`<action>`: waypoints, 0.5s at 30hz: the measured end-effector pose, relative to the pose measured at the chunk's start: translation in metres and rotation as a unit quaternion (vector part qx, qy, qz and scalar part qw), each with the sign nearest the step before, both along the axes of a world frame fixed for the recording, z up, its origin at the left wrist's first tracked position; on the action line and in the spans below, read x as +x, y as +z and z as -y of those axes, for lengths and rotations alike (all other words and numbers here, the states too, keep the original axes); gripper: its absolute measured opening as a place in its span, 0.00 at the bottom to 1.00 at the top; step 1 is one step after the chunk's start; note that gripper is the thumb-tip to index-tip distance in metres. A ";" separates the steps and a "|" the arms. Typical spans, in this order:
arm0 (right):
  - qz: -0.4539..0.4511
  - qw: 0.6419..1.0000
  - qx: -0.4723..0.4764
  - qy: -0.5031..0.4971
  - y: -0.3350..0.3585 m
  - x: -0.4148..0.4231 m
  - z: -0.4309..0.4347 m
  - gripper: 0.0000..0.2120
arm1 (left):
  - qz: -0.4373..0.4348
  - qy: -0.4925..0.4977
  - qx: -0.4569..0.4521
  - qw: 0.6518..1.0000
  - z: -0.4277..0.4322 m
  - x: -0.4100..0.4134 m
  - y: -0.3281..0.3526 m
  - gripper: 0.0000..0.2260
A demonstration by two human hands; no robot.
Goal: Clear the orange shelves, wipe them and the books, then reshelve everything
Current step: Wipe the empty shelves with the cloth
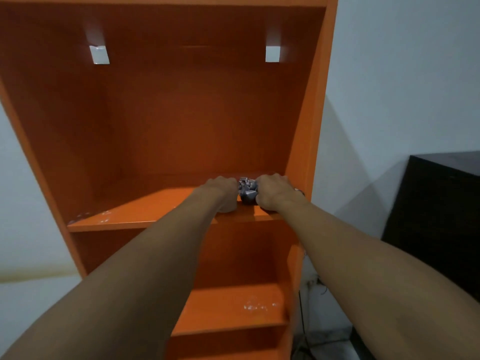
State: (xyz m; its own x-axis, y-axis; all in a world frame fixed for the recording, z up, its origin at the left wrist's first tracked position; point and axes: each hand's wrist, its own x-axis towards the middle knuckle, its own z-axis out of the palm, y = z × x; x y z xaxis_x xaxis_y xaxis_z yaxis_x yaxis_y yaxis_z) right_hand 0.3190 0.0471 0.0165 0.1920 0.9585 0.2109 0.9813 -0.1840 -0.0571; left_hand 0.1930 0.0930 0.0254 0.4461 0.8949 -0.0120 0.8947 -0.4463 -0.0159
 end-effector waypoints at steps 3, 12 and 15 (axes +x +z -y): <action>-0.042 0.998 0.022 -0.035 0.003 -0.003 0.018 0.15 | 0.000 -0.019 -0.008 1.000 -0.001 -0.005 0.000 0.15; -0.081 0.992 0.007 -0.095 0.008 -0.020 0.087 0.06 | 0.005 -0.075 0.003 0.997 0.001 -0.024 -0.008 0.14; -0.103 0.990 0.000 -0.096 0.024 -0.017 0.107 0.03 | 0.007 -0.082 0.004 0.997 0.001 -0.024 -0.008 0.16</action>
